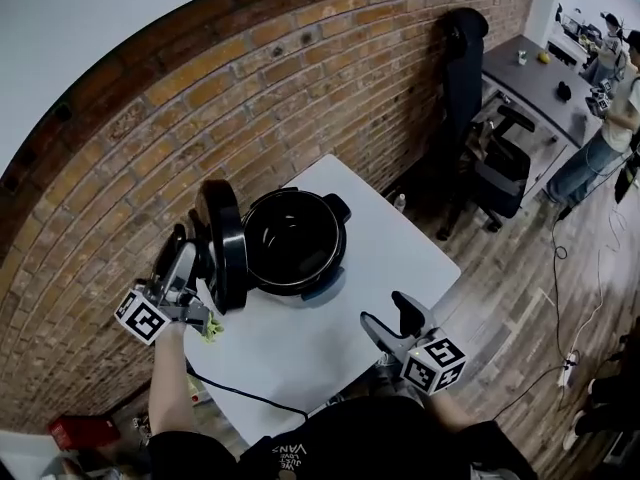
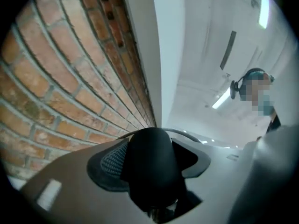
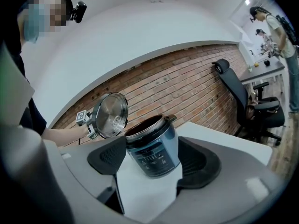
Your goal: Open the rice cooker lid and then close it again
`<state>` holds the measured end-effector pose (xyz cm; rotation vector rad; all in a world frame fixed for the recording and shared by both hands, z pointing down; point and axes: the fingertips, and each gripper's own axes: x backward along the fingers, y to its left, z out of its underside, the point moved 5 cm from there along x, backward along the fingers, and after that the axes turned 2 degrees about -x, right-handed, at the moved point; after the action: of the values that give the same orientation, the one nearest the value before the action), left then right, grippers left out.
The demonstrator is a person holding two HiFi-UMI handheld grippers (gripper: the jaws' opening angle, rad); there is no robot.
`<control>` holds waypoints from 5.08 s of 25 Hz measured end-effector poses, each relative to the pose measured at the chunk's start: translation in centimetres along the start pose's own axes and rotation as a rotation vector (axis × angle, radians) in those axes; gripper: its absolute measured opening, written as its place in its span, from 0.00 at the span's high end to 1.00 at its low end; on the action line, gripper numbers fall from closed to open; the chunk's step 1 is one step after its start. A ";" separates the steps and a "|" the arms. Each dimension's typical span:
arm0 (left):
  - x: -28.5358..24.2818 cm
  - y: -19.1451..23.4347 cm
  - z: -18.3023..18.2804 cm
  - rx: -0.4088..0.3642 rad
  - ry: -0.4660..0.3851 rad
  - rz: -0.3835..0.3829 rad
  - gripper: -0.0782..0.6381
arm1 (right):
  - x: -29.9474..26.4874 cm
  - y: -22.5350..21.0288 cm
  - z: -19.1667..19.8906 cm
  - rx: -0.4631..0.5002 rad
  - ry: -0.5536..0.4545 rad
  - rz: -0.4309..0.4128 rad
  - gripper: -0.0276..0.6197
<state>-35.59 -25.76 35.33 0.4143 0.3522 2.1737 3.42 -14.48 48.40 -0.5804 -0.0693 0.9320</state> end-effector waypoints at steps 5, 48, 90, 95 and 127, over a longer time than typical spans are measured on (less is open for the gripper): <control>7.3 -0.8 1.4 0.174 -0.182 -0.079 0.51 | 0.5 2.5 0.7 0.012 -0.010 -0.033 0.43; 15.8 -5.6 6.5 0.161 -0.215 -0.195 0.51 | 1.6 6.5 2.7 0.003 -0.016 -0.042 0.43; -15.4 -5.1 12.4 -0.618 0.765 0.327 0.51 | -0.5 -8.0 -1.8 -0.078 0.006 0.038 0.43; -15.6 -5.1 12.6 -0.630 0.783 0.350 0.50 | -0.6 -8.4 -1.6 -0.086 0.006 0.041 0.43; -16.0 -5.1 12.9 -0.695 0.825 0.627 0.50 | -0.4 -8.2 -1.1 -0.087 0.020 0.051 0.44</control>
<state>-17.57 -34.39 42.37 -0.8957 -0.1488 2.8053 9.58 -19.04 51.63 -0.6749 -0.0779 0.9765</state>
